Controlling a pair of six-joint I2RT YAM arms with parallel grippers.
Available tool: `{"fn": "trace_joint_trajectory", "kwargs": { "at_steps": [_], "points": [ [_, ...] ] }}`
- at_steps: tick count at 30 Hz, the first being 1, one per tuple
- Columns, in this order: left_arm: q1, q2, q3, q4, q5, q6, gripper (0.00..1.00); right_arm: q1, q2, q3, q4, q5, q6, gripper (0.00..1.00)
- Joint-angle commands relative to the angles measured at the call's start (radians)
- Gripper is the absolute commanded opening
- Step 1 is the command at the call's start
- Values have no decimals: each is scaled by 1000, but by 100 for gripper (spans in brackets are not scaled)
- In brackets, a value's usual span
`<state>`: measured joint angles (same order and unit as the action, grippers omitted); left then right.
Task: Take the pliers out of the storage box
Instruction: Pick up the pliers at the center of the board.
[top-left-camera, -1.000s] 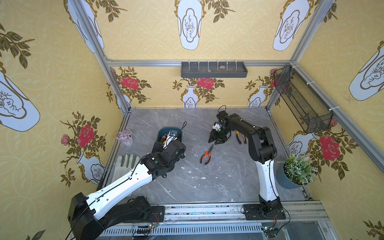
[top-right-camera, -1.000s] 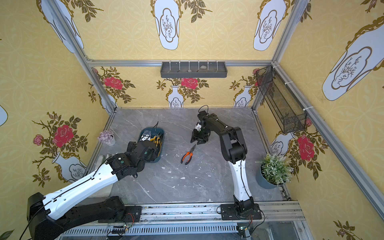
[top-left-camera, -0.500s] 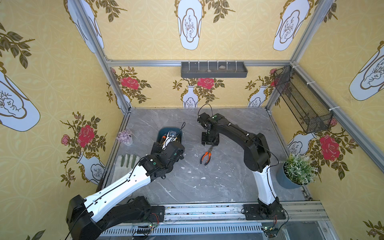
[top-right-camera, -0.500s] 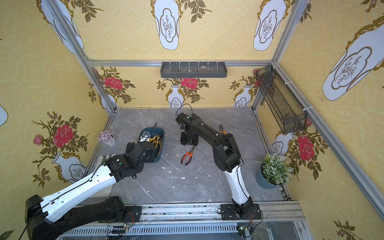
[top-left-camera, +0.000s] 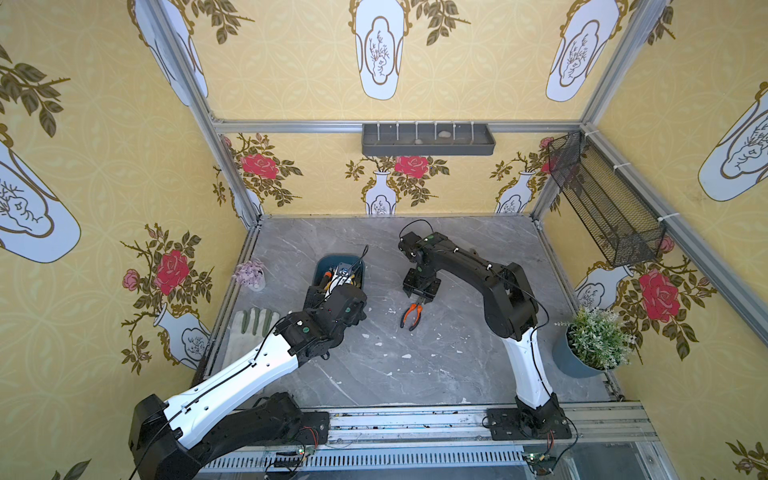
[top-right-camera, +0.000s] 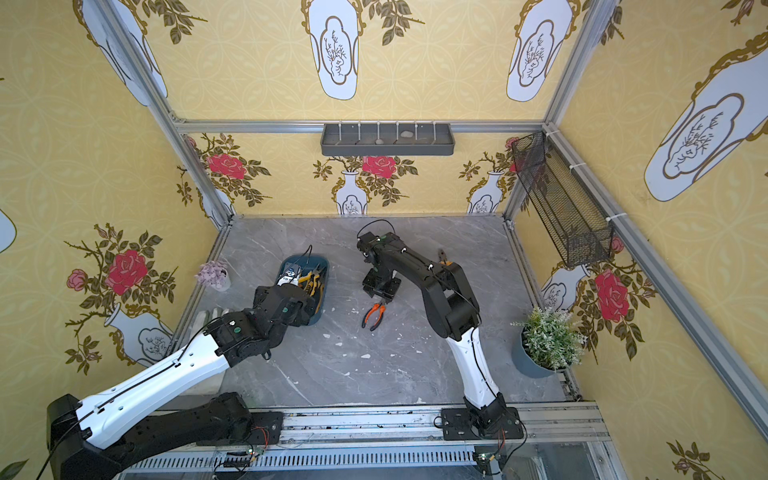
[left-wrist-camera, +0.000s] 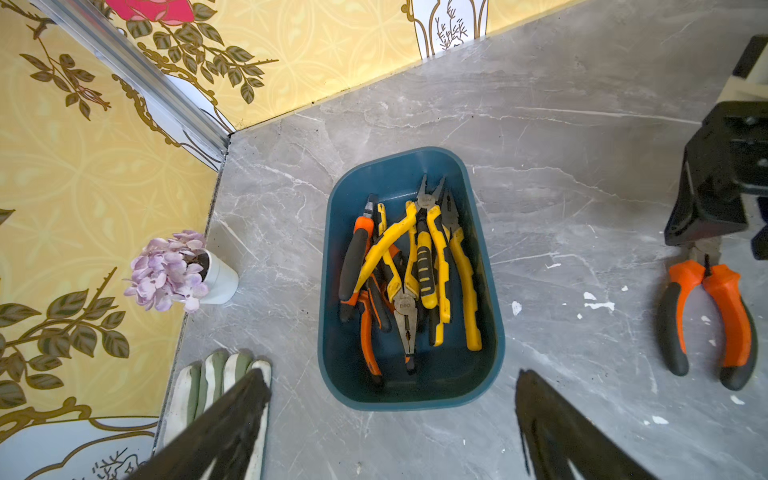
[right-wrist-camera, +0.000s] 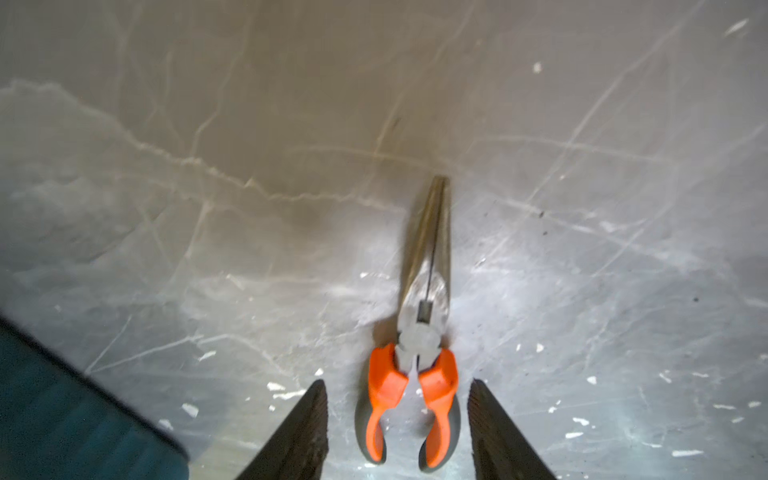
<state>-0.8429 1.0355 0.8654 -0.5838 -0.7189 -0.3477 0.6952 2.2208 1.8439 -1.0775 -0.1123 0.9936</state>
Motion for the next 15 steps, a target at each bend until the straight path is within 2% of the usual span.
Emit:
{"fn": "trace_joint_trajectory", "kwargs": {
  "at_steps": [1,10,15],
  "points": [
    [1,0,-14,14,17,-17,94,-12,-1,-12,12,-16,1,55],
    [1,9,-12,15,15,-17,94,16,-10,-106,71,-37,2,53],
    [1,2,-14,7,15,-24,94,24,-24,-157,106,-43,2,48]
  ]
}}
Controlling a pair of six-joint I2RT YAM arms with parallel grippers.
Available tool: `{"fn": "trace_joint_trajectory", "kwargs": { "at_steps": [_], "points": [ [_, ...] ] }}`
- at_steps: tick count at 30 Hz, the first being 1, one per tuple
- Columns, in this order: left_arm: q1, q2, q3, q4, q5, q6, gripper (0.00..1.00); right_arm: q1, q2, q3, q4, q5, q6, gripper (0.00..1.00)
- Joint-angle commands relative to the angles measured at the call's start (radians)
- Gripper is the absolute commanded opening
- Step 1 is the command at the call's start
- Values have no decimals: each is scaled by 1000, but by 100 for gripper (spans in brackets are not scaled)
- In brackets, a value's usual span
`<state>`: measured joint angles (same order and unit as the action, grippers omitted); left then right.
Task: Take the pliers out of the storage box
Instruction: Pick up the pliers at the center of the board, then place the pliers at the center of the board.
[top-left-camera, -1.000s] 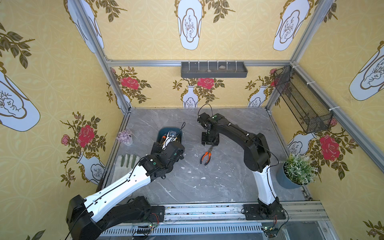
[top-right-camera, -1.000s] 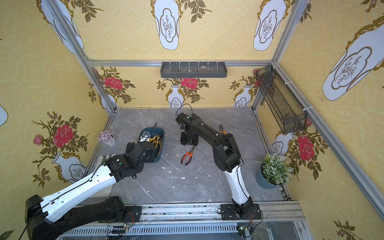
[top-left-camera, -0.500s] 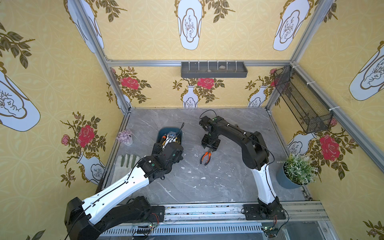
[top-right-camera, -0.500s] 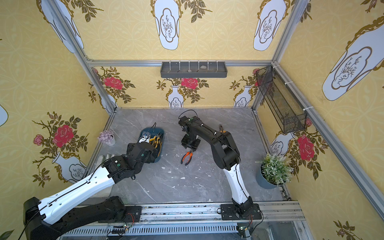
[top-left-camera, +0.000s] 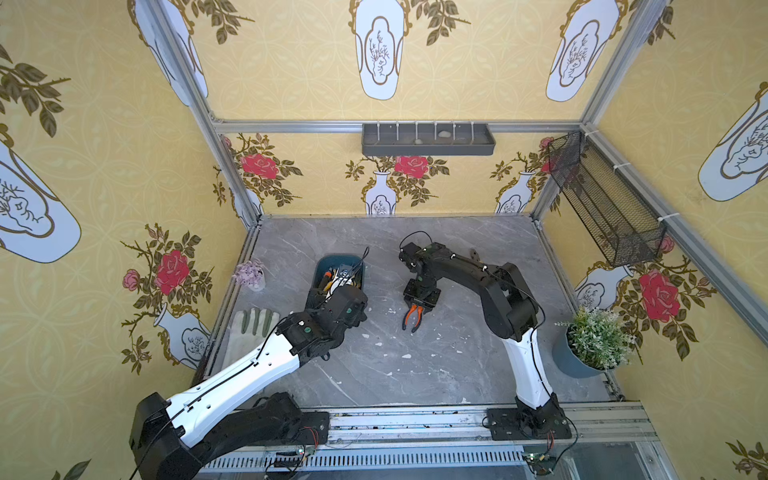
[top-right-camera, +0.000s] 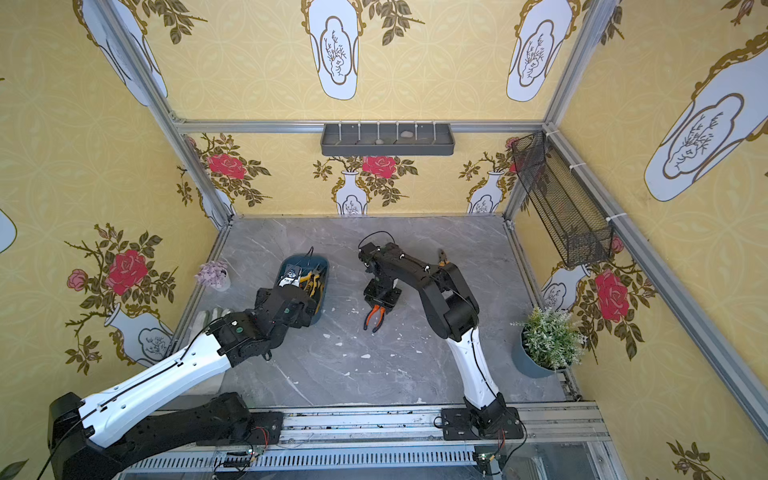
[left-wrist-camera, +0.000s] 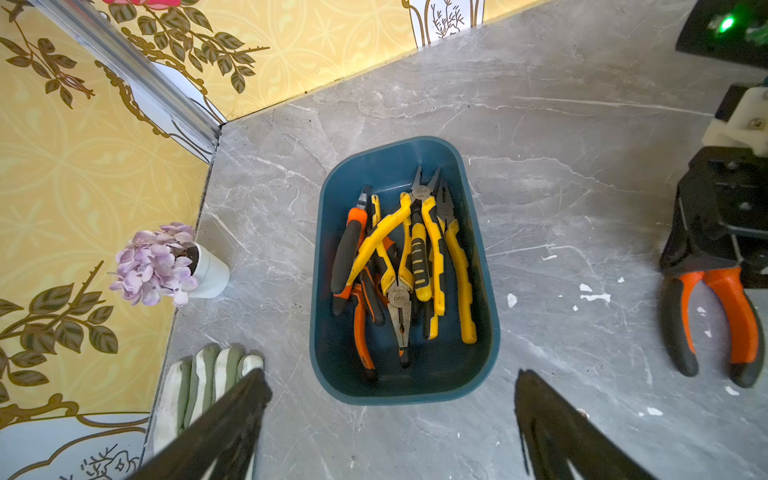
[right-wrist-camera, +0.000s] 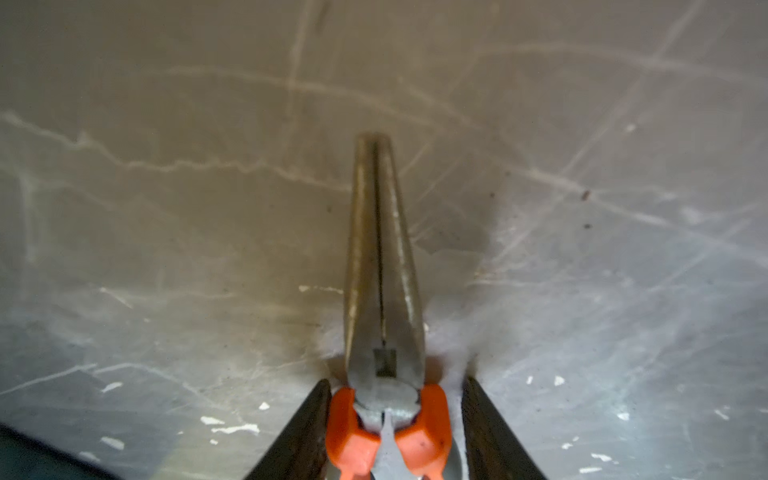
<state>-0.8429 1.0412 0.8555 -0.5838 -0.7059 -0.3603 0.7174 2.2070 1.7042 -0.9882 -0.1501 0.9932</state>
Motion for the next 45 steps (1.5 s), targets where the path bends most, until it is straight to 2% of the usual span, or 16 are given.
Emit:
{"fn": "trace_joint_trajectory", "kwargs": {
  "at_steps": [1,4,7,9,13,17,23,29,33,38,45],
  "points": [
    [1,-7,-3,5,1,-13,94,3,-15,-24,23,-4,0,46],
    [1,-9,-4,-1,2,-13,94,3,-20,-27,25,10,-5,35],
    [1,-12,-1,-10,2,-16,94,2,-18,-18,26,17,-32,11],
    [1,-14,0,-14,2,-17,94,1,-14,-1,22,27,-74,1],
    [1,-20,1,-22,0,-19,93,-2,-15,36,-9,83,-165,0],
    [1,-22,1,-25,0,-22,93,-32,-79,32,6,160,-296,1],
    [1,-13,-1,-18,8,-27,93,-177,-156,53,42,144,-539,20],
    [1,6,5,-7,12,-23,94,-306,-76,175,-28,184,-688,20],
    [1,29,2,14,20,-21,94,-346,10,255,-81,229,-746,21],
    [1,72,11,32,38,-17,94,-397,75,281,-75,227,-778,21],
    [1,102,24,49,54,-3,94,-425,136,319,-80,170,-785,21]
  ]
}}
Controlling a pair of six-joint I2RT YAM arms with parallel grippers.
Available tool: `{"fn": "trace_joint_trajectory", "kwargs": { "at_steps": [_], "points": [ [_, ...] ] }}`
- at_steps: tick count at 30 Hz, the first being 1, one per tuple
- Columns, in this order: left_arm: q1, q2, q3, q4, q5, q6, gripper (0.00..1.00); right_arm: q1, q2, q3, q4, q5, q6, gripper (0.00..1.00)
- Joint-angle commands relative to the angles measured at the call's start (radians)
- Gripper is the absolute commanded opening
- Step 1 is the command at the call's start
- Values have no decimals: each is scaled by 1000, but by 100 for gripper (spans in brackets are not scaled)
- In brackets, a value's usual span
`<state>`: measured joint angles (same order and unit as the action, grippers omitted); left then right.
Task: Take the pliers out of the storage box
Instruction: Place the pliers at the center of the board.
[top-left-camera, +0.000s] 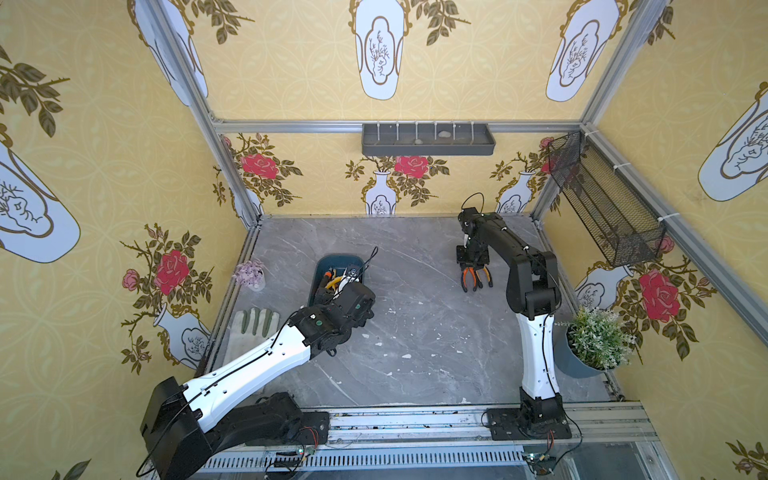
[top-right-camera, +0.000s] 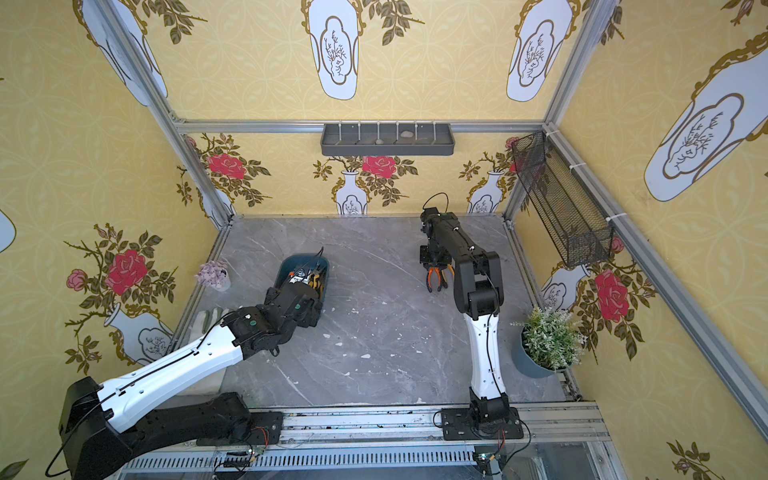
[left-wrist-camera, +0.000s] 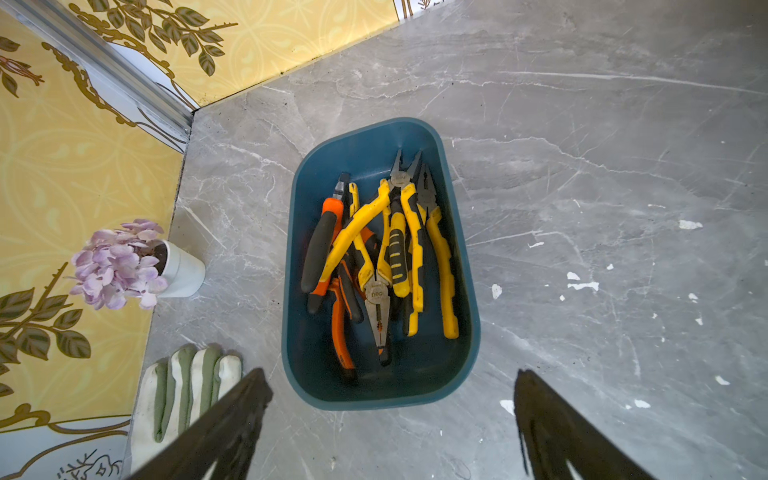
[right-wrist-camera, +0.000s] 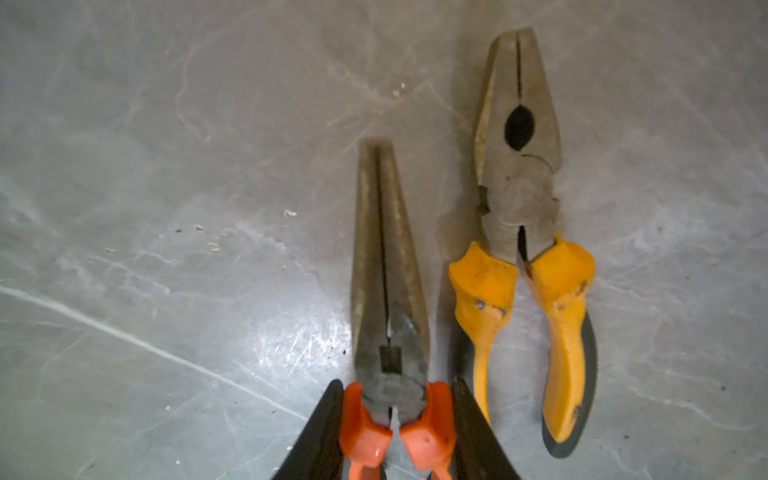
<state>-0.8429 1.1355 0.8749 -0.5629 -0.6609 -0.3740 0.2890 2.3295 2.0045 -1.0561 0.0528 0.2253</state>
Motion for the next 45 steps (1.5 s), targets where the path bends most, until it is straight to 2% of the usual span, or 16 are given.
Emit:
{"fn": "trace_joint_trajectory", "kwargs": {
  "at_steps": [1,18,26,45],
  "points": [
    [1,9,7,29,10,12,94,3,19,25,-13,-38,-17,21],
    [1,15,10,16,12,18,94,3,72,79,11,-87,11,24],
    [1,17,18,17,6,32,94,3,117,135,-13,-57,2,24],
    [2,14,15,9,10,28,94,1,140,158,-28,24,-14,26]
  ]
}}
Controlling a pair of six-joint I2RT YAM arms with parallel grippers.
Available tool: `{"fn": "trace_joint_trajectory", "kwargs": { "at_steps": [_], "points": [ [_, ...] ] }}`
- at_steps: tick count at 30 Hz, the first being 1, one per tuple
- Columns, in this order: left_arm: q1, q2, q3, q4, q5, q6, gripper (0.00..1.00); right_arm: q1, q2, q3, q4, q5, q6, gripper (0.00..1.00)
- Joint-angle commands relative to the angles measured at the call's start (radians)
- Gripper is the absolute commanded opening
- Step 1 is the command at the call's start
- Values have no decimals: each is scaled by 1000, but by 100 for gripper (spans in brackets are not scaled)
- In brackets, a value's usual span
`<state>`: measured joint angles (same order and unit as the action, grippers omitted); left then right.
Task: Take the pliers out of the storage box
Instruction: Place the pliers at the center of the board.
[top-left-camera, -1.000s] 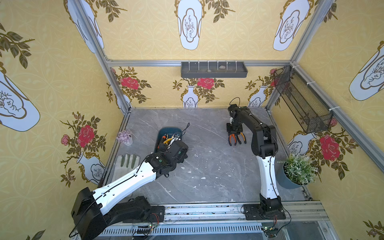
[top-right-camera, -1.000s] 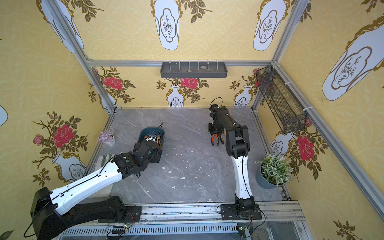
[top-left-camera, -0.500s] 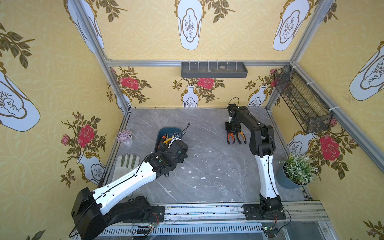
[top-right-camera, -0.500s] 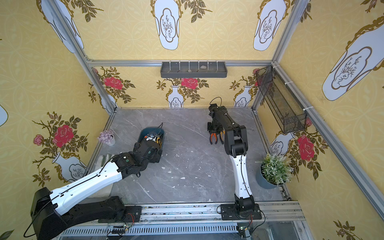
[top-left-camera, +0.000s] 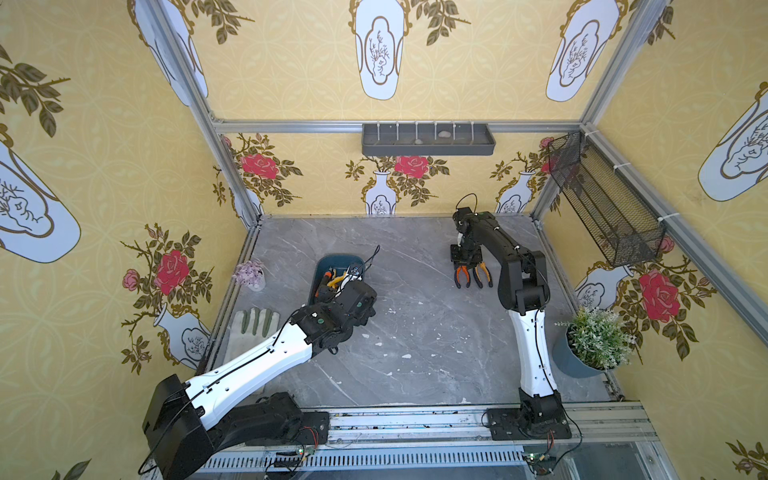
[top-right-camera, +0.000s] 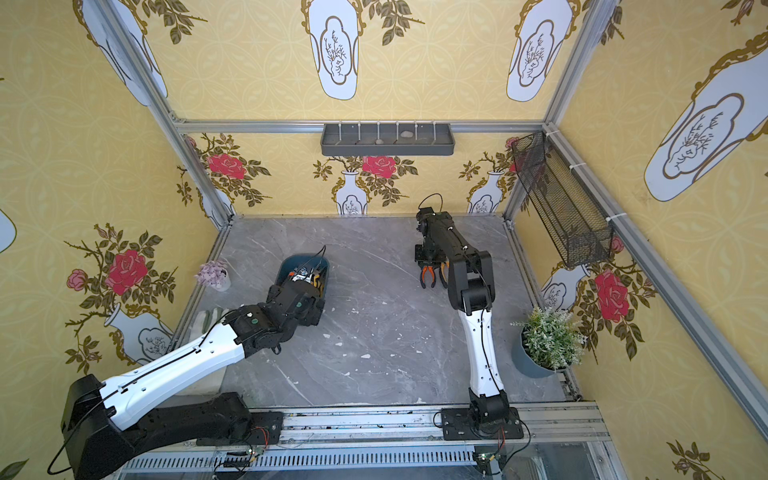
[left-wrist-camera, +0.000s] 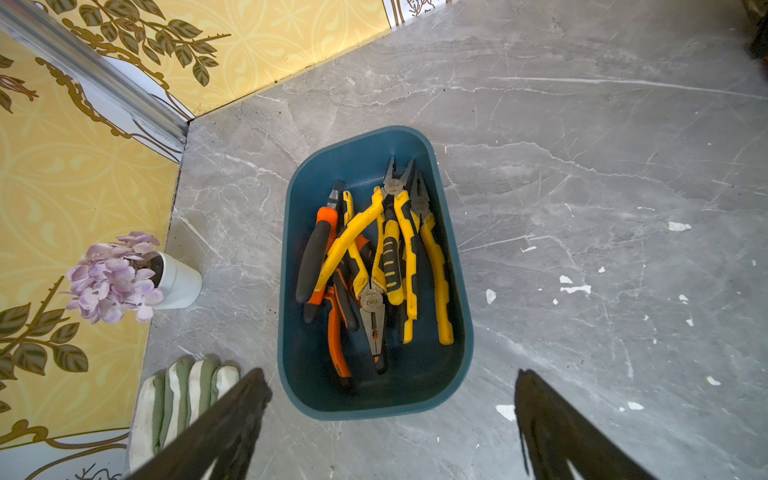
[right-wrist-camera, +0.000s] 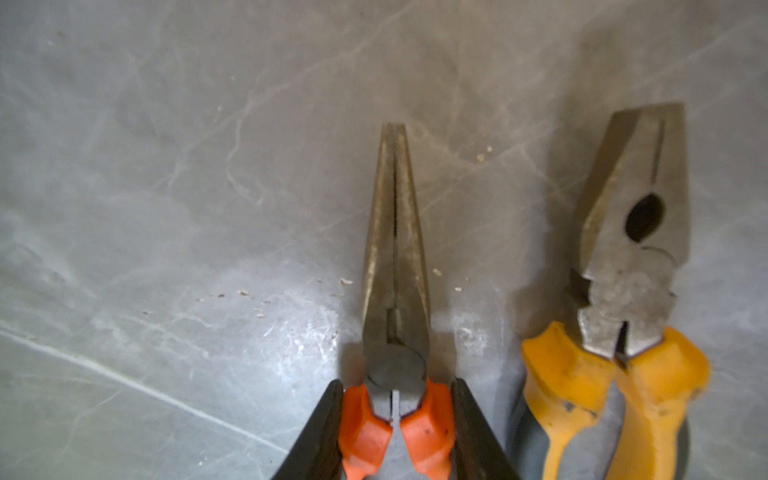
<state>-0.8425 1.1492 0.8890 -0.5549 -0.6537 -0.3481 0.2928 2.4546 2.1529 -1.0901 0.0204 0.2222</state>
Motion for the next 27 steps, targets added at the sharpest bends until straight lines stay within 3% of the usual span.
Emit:
{"fn": "trace_joint_trajectory", "kwargs": {
  "at_steps": [1,11,27],
  "points": [
    [2,1,1,1,3,4,94,-2,18,15,4,55,-12,26],
    [2,4,1,-1,3,4,94,-3,27,28,-1,27,-18,29],
    [2,-7,-2,-15,11,-5,94,-3,18,25,2,17,-18,49]
  ]
}}
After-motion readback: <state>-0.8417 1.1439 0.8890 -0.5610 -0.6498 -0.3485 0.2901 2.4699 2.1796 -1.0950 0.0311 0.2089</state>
